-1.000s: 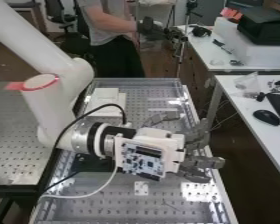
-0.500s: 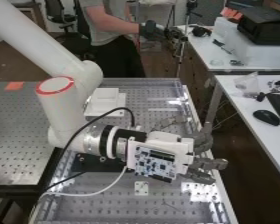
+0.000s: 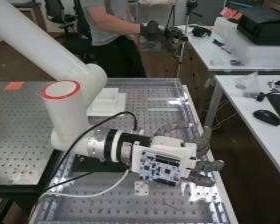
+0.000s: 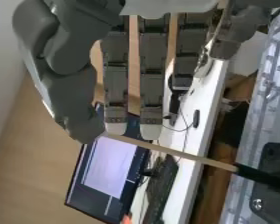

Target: Grab the chopstick and place it in the clear container

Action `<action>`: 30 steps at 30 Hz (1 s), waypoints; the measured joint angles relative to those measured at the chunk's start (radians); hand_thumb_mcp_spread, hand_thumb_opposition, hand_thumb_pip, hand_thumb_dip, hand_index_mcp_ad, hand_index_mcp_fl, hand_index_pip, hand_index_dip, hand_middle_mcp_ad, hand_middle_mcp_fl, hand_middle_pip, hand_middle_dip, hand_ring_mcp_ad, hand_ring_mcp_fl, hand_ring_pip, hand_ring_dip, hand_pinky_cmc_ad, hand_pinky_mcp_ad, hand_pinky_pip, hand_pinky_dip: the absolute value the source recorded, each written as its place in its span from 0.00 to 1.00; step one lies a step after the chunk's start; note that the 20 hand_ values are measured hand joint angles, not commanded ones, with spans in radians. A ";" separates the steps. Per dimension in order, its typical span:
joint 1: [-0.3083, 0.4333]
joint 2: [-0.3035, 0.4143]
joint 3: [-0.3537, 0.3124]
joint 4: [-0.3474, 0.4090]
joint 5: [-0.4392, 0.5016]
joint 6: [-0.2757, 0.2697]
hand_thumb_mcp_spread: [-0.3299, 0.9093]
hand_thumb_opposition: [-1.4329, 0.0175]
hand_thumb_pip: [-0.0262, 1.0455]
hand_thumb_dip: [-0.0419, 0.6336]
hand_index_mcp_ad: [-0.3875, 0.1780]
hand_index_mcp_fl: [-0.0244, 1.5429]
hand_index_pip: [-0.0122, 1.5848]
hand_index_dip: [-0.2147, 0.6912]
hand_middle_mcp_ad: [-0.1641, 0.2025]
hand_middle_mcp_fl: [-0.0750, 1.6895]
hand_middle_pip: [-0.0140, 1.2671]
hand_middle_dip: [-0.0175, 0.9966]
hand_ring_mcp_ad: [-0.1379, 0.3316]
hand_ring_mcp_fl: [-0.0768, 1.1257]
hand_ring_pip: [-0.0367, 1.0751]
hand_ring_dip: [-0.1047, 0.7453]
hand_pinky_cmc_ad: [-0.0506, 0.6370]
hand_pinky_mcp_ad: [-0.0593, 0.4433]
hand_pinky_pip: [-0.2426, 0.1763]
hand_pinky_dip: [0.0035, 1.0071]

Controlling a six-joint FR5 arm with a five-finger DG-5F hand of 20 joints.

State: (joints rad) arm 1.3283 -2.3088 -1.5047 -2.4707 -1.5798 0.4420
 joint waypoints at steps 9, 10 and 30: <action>-0.003 -0.003 0.027 -0.032 -0.046 -0.023 0.69 0.43 0.57 0.49 0.52 0.42 0.44 0.45 0.65 0.46 0.32 0.62 0.54 0.33 0.11 0.42 0.32 0.57 0.38 0.17; -0.003 -0.003 0.029 -0.031 -0.047 -0.025 0.69 0.43 0.57 0.49 0.52 0.42 0.44 0.45 0.65 0.46 0.32 0.62 0.54 0.33 0.11 0.43 0.32 0.57 0.38 0.17; -0.002 -0.009 0.051 -0.051 -0.025 -0.049 0.72 0.43 0.50 0.49 0.47 0.50 0.42 0.46 0.65 0.51 0.34 0.65 0.54 0.41 0.11 0.46 0.36 0.57 0.47 0.18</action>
State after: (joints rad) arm 1.3264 -2.3180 -1.4542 -2.5215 -1.6050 0.3926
